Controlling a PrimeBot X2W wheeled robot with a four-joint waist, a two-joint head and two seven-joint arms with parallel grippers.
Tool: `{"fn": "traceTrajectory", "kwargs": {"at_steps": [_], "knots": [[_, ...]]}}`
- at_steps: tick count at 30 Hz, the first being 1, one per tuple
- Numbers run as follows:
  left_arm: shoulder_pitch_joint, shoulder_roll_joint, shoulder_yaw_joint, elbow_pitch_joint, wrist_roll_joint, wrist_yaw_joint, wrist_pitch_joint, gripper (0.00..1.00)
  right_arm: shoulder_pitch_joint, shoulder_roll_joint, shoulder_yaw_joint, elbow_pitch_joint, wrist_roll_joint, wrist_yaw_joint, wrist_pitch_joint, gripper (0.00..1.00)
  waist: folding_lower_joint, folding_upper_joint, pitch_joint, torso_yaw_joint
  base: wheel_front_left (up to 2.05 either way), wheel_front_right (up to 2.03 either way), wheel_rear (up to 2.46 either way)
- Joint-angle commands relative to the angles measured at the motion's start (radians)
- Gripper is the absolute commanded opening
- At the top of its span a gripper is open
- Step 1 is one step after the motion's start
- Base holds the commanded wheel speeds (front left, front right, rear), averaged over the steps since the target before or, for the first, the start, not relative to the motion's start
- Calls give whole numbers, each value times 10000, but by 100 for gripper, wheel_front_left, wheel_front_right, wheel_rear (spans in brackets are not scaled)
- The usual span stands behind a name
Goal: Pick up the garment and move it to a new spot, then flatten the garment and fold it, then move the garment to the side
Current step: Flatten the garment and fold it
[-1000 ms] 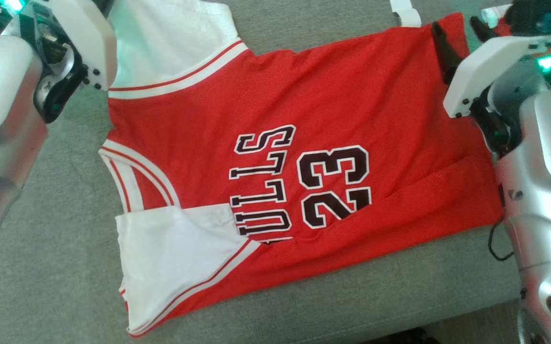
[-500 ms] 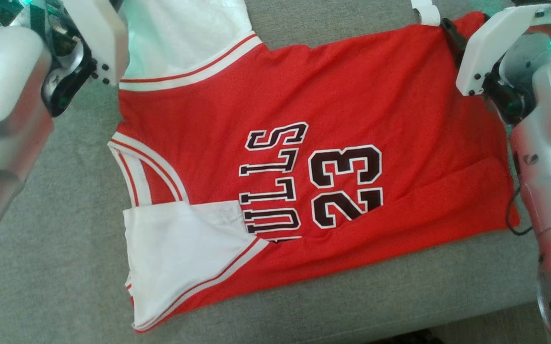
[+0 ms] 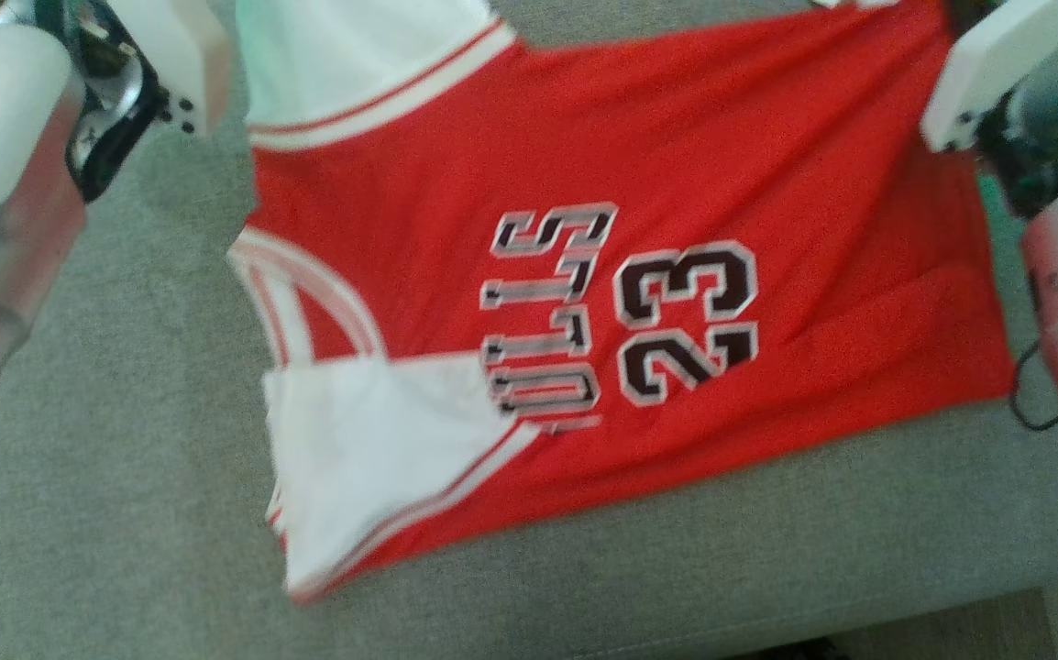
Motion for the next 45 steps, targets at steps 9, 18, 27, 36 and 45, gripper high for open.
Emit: {"fn": "traceTrajectory", "kwargs": {"at_steps": [9, 18, 27, 36, 45], "knots": [[-1170, -87, 590, 396, 452, 319, -2174, 0, -290, -393, -1007, -50, -106, -9, -1559, 0, 0, 0, -357, 486, 0, 0, 0], [39, 75, 616, -328, 49, 418, -2768, 0, 983, -631, -1170, -270, -6, -9, -2325, 0, 0, 0, -897, 1139, 0, 0, 0], [2696, 1130, 447, -2988, -358, 1393, -2947, 0, 2424, -1056, -1481, -1146, -251, -9, -2711, 0, 0, 0, -1276, 1551, 0, 0, 0], [5388, 2022, 316, -5680, -969, 2694, -3095, 0, 3982, -1070, -2089, -2398, -564, -9, -2599, 0, 0, 0, -1478, 1691, 0, 0, 0], [6782, 2219, 233, -6815, -1220, 3272, -3343, 0, 5530, -541, -2893, -3505, -546, -9, -2211, 0, 0, 0, -1630, 1738, 0, 0, 0]]}}
